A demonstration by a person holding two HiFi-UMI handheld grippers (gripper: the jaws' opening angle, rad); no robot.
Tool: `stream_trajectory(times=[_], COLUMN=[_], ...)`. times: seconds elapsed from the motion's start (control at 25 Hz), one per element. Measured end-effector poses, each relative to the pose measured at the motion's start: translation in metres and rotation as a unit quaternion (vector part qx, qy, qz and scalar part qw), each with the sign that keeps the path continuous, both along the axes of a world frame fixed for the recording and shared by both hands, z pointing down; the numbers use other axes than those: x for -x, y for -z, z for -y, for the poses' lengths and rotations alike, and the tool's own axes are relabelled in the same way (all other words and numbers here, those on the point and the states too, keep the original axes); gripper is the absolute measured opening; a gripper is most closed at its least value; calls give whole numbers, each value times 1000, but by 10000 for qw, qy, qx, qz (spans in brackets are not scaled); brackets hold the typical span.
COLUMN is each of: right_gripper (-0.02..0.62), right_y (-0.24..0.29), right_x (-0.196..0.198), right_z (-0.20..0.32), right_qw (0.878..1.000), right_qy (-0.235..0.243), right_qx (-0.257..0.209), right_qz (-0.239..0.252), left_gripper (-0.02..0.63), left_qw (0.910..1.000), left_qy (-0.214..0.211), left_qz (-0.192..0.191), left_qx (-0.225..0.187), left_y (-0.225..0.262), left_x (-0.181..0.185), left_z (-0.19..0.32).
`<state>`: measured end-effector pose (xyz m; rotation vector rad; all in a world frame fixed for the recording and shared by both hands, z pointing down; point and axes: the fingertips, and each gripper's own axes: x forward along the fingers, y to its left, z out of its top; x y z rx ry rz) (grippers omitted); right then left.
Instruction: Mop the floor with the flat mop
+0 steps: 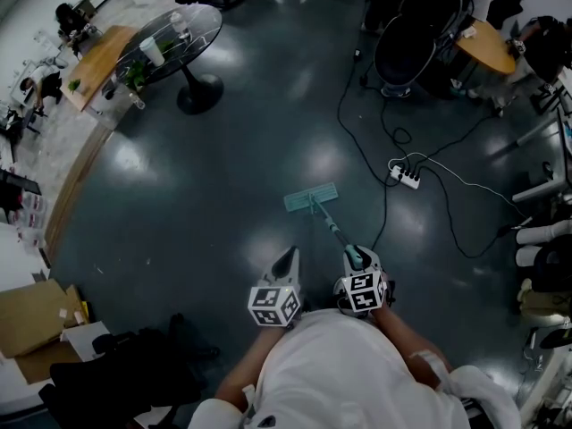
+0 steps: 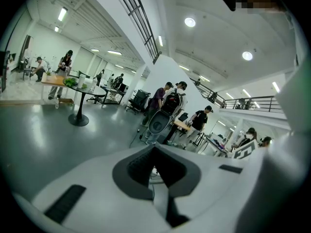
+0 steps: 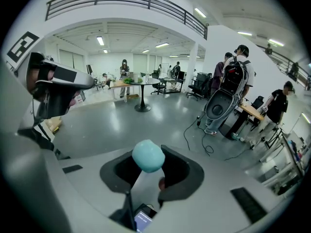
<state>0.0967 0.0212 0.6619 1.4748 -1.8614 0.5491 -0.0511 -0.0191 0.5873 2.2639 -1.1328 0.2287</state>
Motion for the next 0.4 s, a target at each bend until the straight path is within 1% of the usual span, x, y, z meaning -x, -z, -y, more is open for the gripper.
stream_trajectory(times=[0.4], right_gripper=[110], right_y=[1], right_x=[1], right_z=[-1], right_qw=[10000], right_qy=[48], right_qx=[-15], right_qz=[2], left_gripper=[6], left_qw=[10000], left_qy=[-5], left_qz=[-14], left_qx=[2], left_y=[0], left_x=[-2], left_z=[0])
